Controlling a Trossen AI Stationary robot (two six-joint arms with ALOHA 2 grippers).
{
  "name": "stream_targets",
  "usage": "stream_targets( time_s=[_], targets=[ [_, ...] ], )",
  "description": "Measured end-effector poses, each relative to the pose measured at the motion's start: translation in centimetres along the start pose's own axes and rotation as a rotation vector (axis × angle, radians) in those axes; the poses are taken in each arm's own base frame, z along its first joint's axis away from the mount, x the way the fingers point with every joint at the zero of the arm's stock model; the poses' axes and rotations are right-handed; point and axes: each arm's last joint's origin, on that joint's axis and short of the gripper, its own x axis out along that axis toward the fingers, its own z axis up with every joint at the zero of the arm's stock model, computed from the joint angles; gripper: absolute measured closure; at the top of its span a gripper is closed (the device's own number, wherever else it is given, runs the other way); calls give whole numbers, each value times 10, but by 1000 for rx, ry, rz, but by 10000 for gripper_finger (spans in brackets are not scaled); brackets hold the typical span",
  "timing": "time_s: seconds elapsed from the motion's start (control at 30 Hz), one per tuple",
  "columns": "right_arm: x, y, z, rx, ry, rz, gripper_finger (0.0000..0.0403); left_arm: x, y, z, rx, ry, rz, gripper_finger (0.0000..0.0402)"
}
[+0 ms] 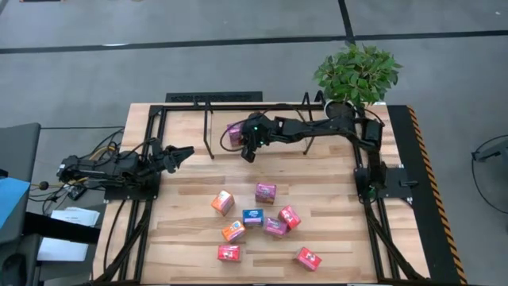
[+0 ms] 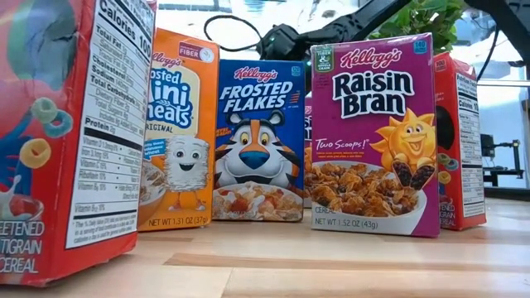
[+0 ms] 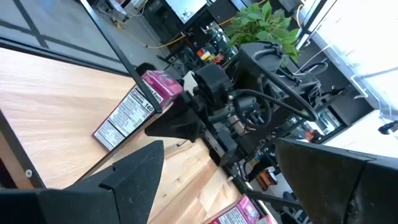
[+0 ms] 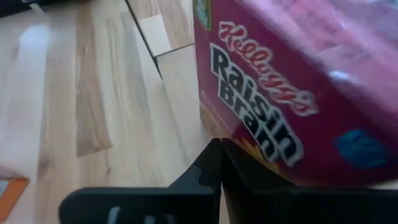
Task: Stack cereal on shelf
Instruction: Put the top right purple cereal box on the shelf
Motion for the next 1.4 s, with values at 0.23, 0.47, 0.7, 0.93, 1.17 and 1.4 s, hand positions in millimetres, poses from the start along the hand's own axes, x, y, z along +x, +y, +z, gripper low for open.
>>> stream_targets(
  time_s=[0.23,0.47,0.7,0.93,1.17,1.4],
  targets=[
    [1,-4,12,-25,-62,-3,389,0,0,0,0,-1,1,103],
    [0,-14,17,-12,-109,-43,370,0,0,0,1,-1,2,103],
    [0,-16,18,-11,-124,-45,386,0,2,0,10,-11,29,103],
    [1,-1,14,-30,-91,-20,371,0,2,0,11,-23,43,103],
    [2,10,9,-46,-45,-36,376,0,3,-1,22,-14,55,103],
    [7,13,-6,-36,-25,-75,390,0,4,-1,16,-13,55,103]
  ],
)
